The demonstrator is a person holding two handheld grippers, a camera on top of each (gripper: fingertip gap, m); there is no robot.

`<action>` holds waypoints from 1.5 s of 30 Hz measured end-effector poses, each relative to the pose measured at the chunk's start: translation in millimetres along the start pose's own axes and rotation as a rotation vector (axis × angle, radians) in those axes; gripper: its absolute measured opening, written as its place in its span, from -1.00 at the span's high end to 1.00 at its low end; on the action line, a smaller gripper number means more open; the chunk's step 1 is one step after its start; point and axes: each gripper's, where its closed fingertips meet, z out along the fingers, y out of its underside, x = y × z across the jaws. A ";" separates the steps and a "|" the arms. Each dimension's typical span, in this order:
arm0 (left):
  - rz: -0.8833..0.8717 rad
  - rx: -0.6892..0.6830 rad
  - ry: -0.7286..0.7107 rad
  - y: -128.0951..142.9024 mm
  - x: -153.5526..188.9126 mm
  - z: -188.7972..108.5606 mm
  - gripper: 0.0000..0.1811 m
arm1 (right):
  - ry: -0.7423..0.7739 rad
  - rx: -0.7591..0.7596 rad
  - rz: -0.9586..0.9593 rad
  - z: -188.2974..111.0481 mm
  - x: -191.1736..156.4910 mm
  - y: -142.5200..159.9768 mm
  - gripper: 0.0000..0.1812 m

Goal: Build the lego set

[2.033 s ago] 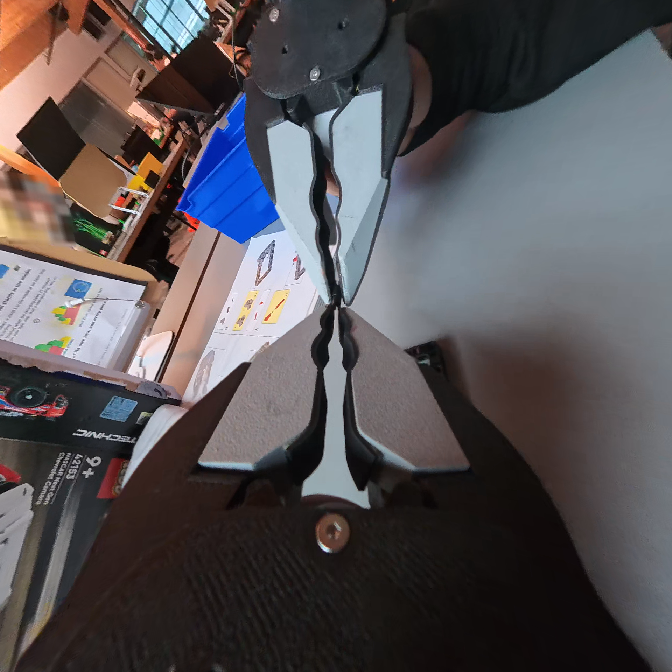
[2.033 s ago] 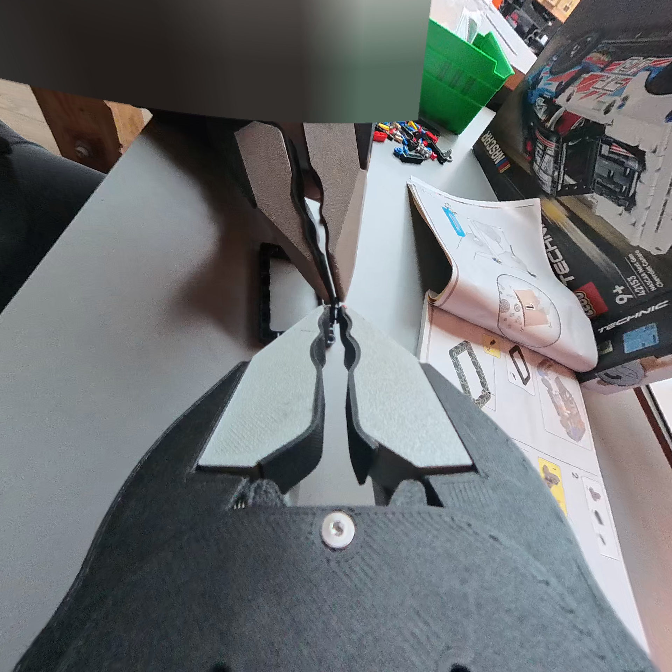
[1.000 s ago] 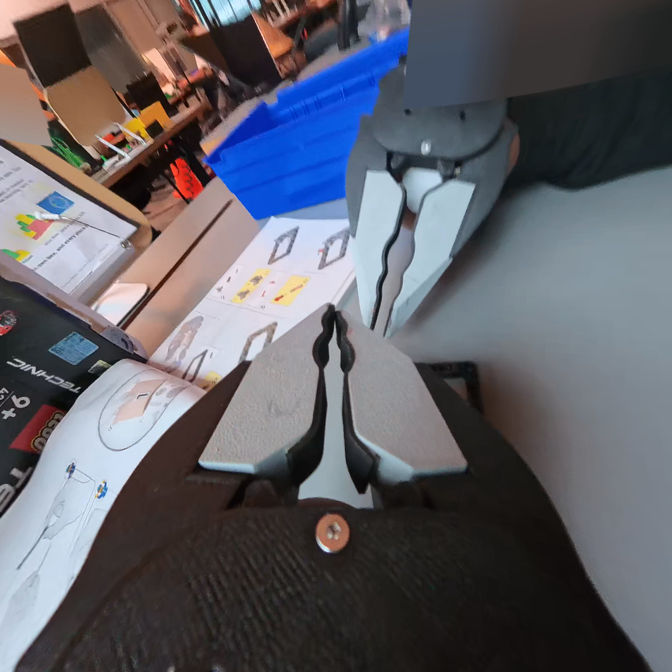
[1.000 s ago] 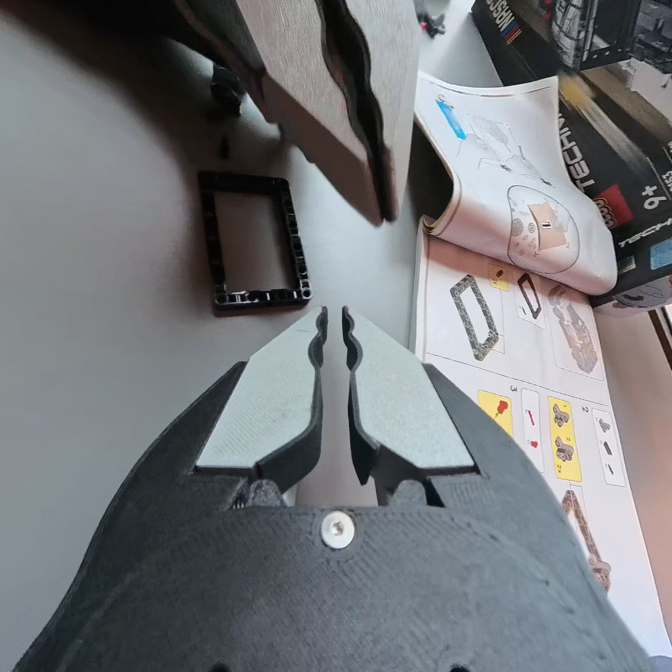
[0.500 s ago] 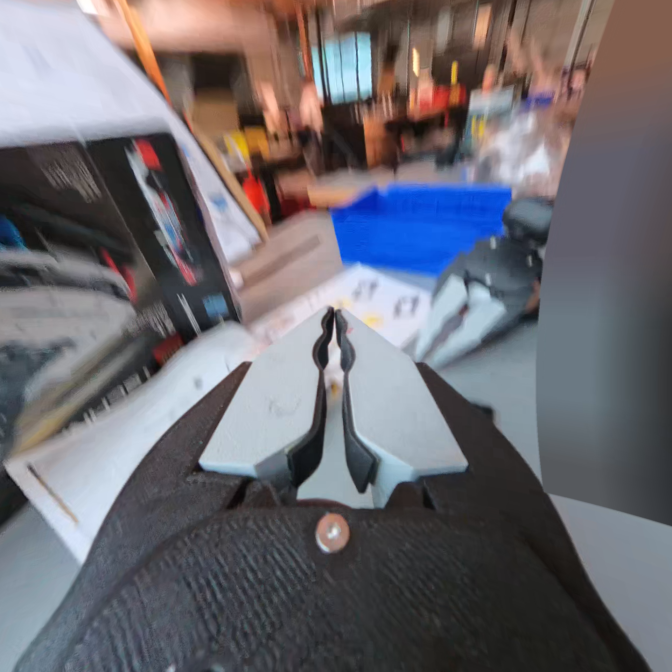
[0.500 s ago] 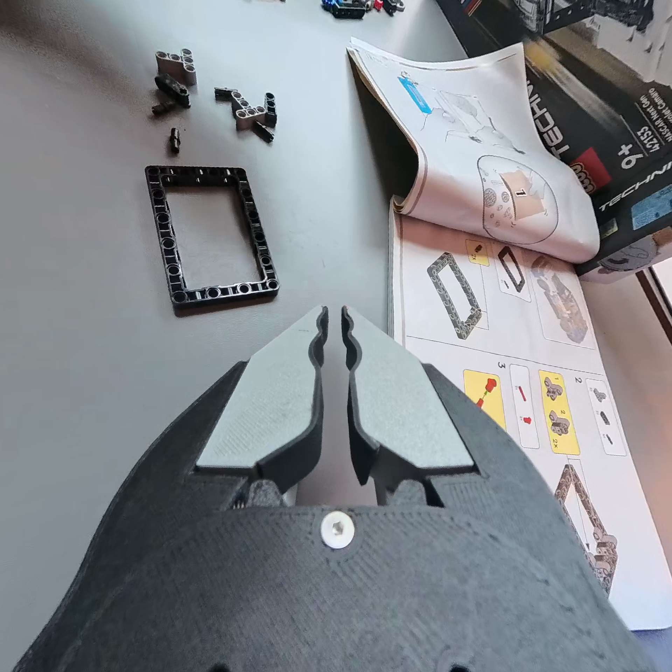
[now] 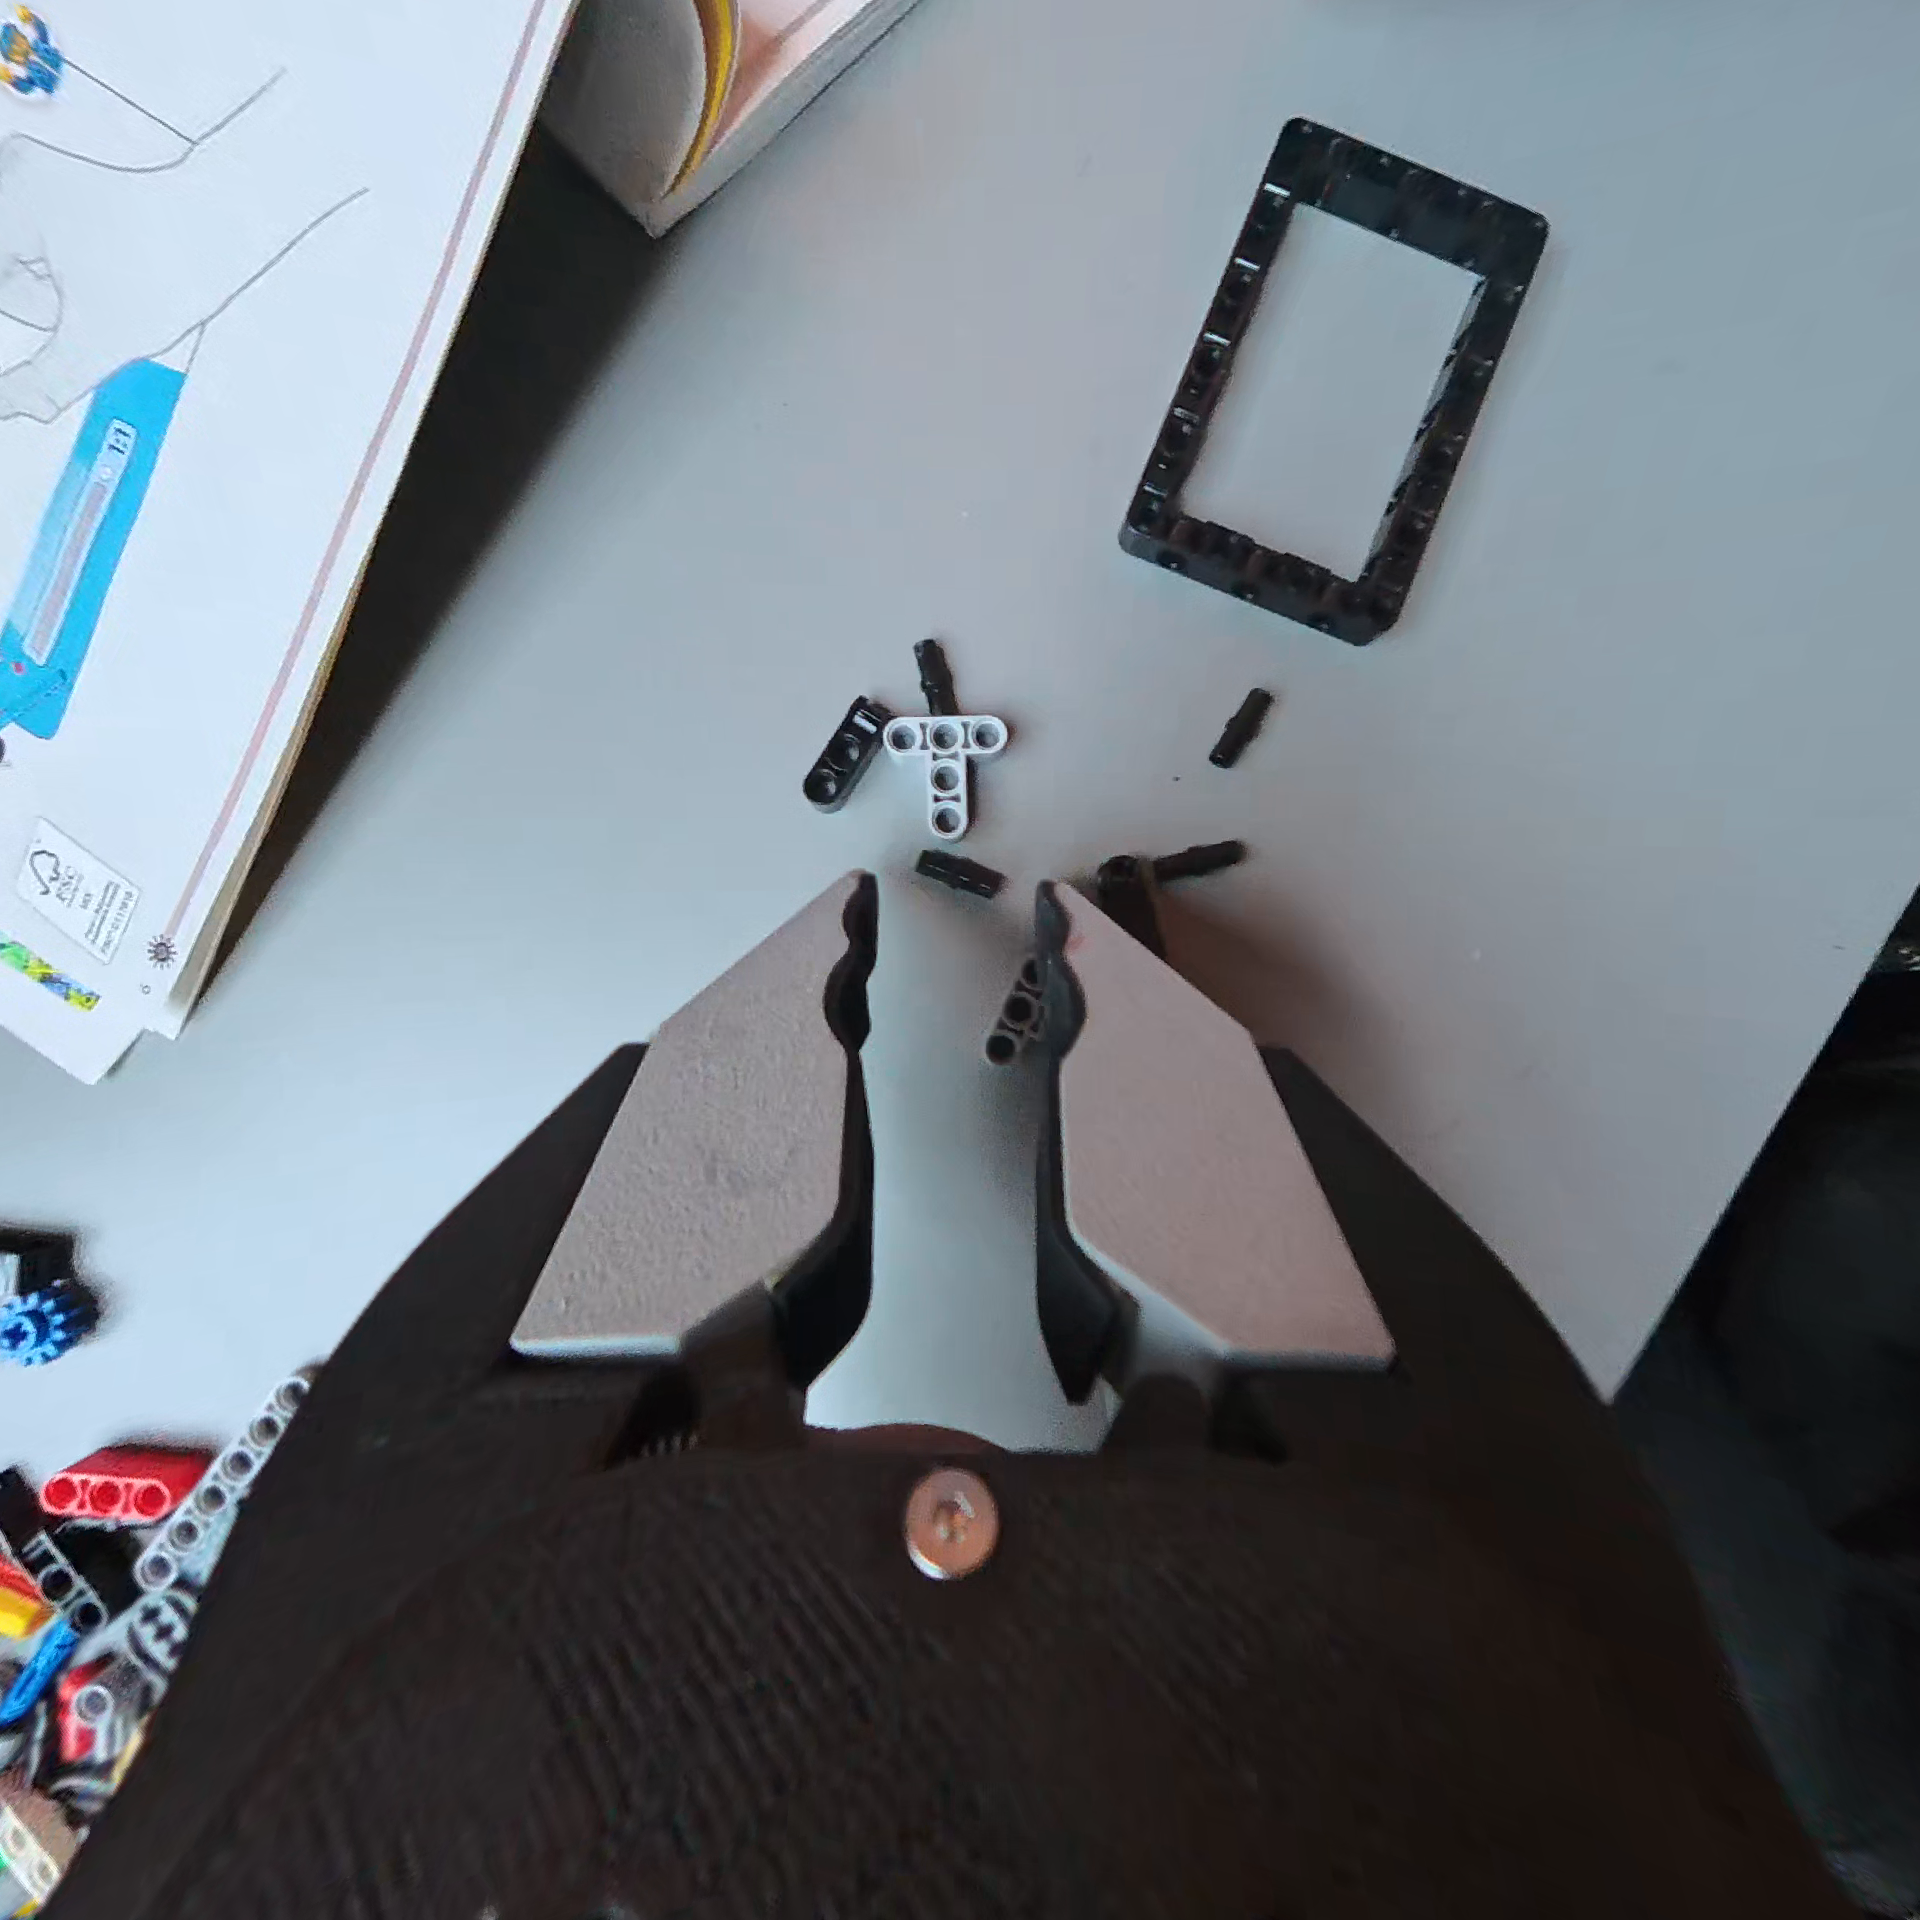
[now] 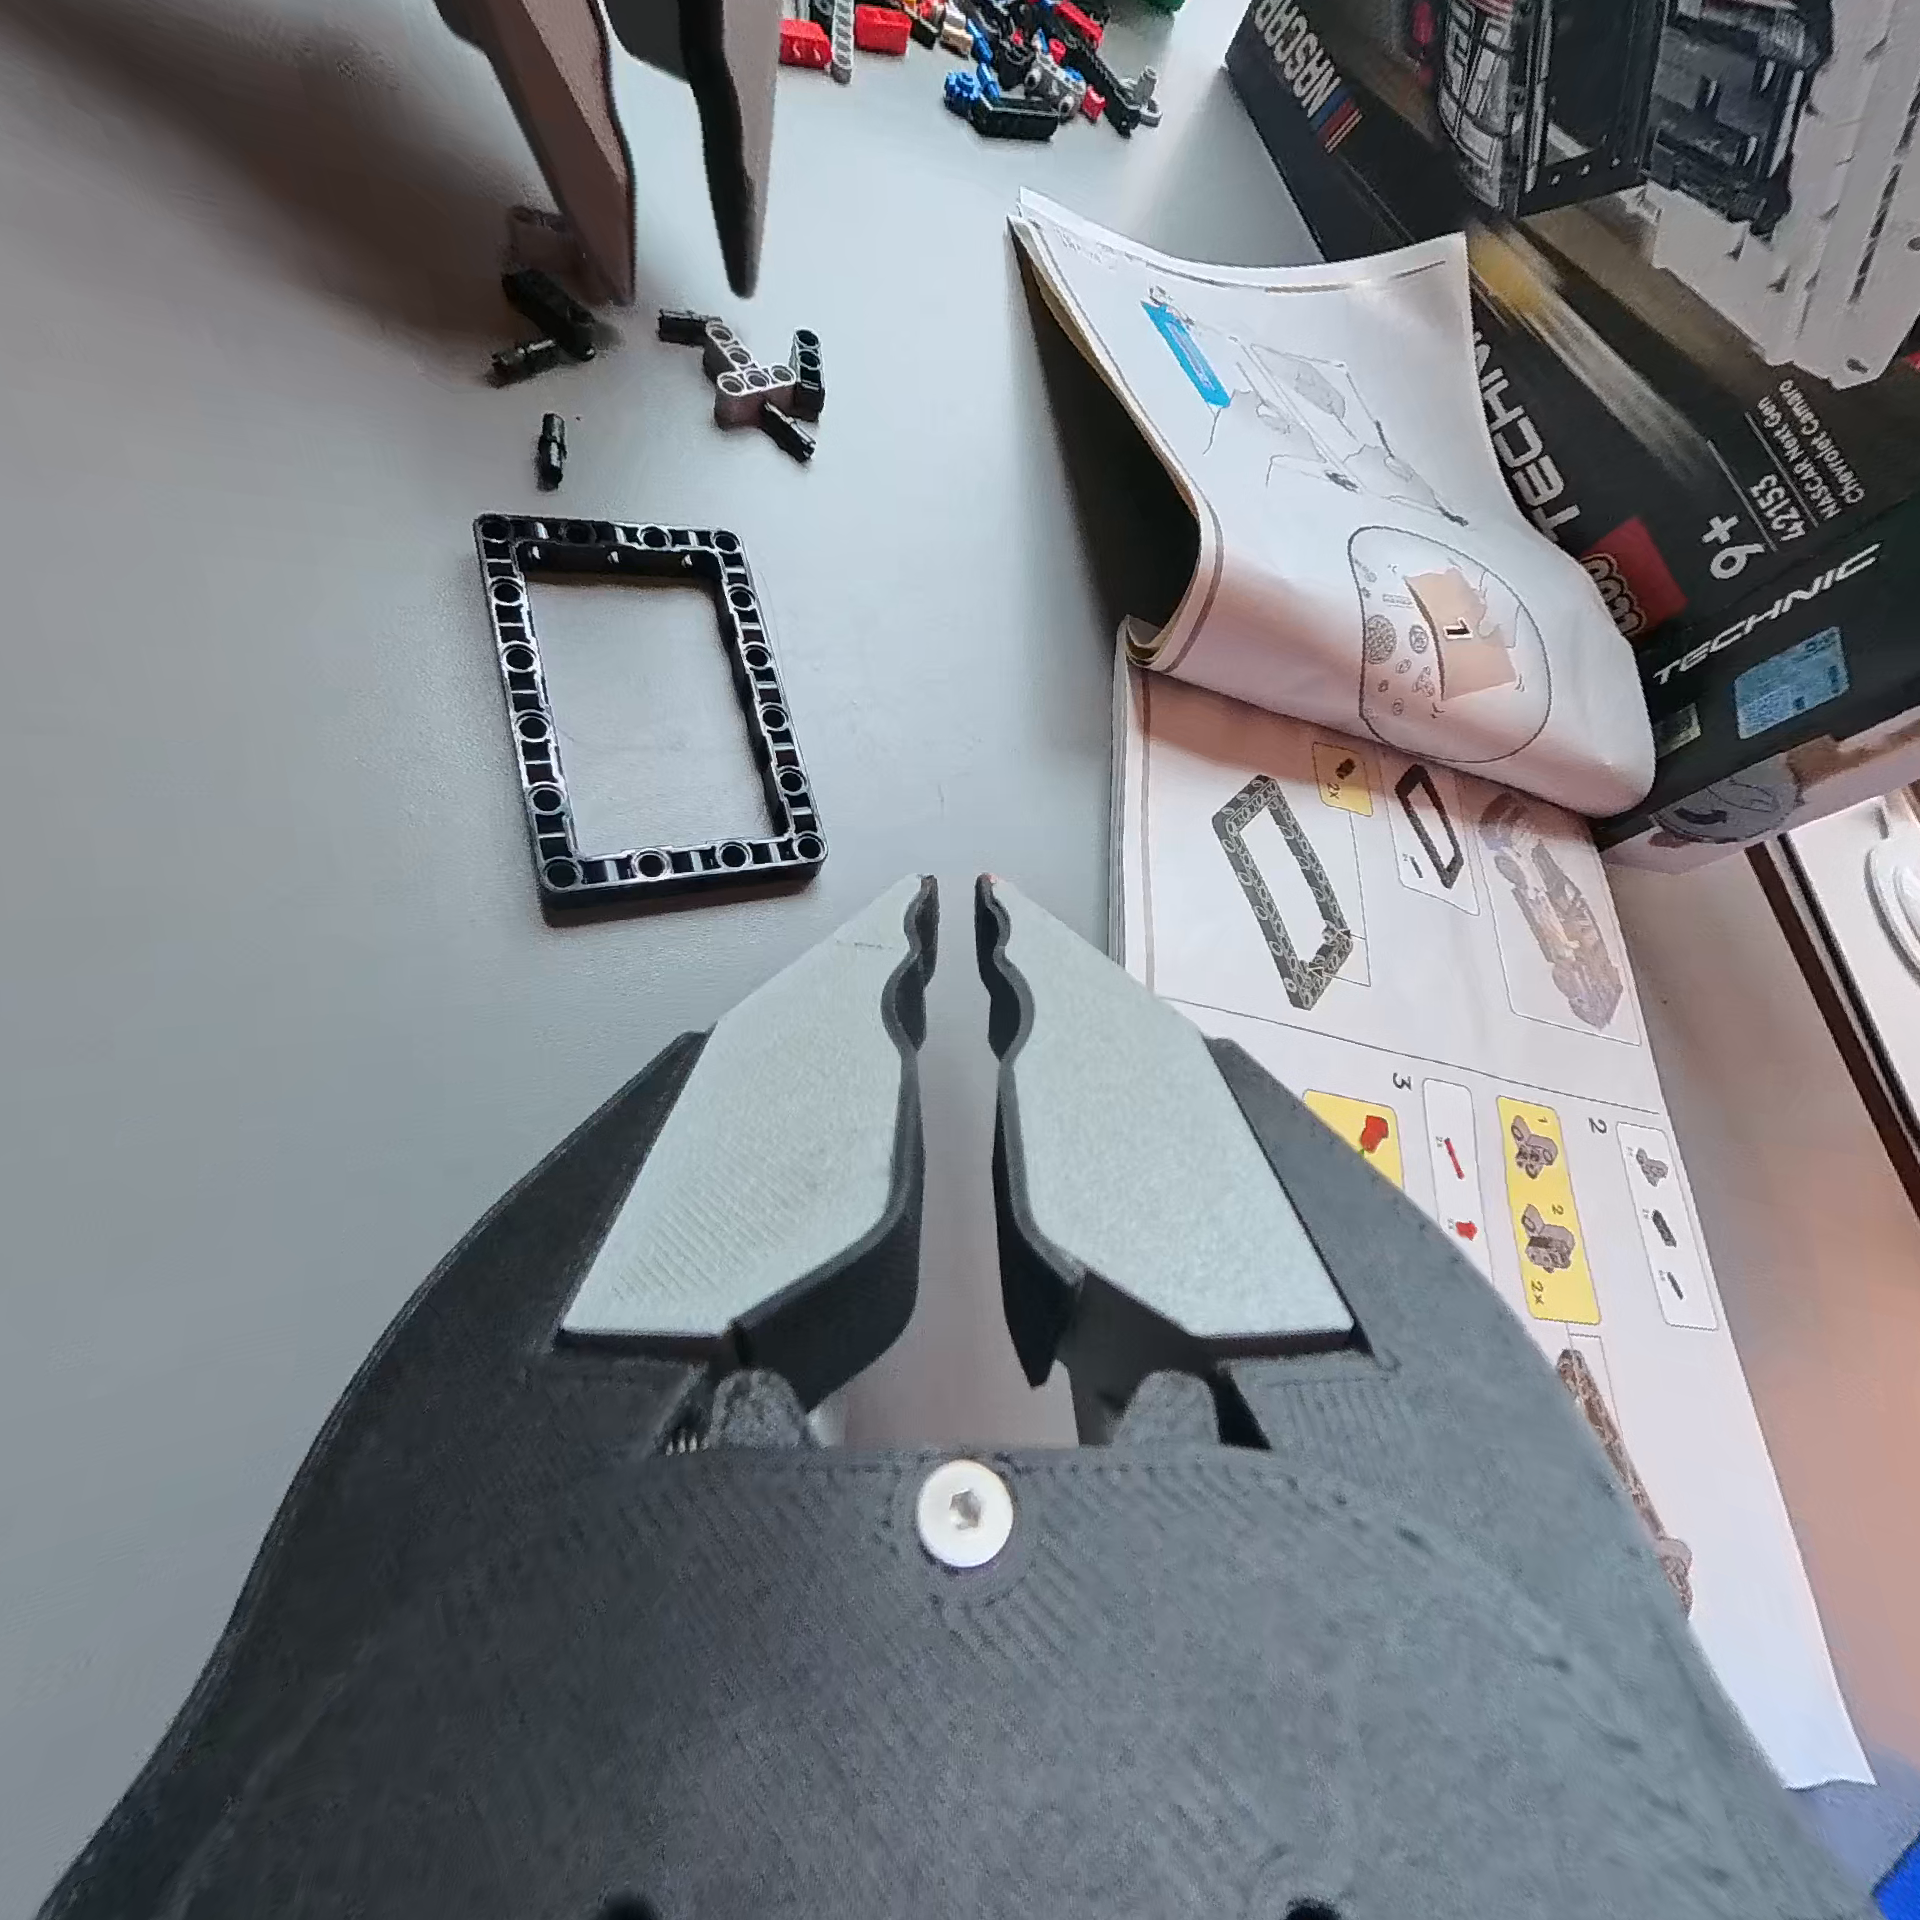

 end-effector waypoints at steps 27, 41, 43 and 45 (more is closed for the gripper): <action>0.496 0.437 -0.148 -78.6 21.8 -52.3 0.85 | -0.150 0.113 0.179 -5.0 -17.3 -32.6 0.88; 0.705 1.018 -0.192 -170.3 100.5 -32.0 0.85 | -0.678 0.572 0.628 -61.7 -29.6 -100.0 0.92; 0.701 1.035 -0.208 -171.2 100.2 -33.2 0.84 | -0.704 0.579 0.663 -62.7 -27.5 -98.9 0.94; 0.703 1.048 -0.225 -172.5 99.8 -34.7 0.84 | -0.737 0.579 0.672 -62.5 -30.6 -99.6 0.94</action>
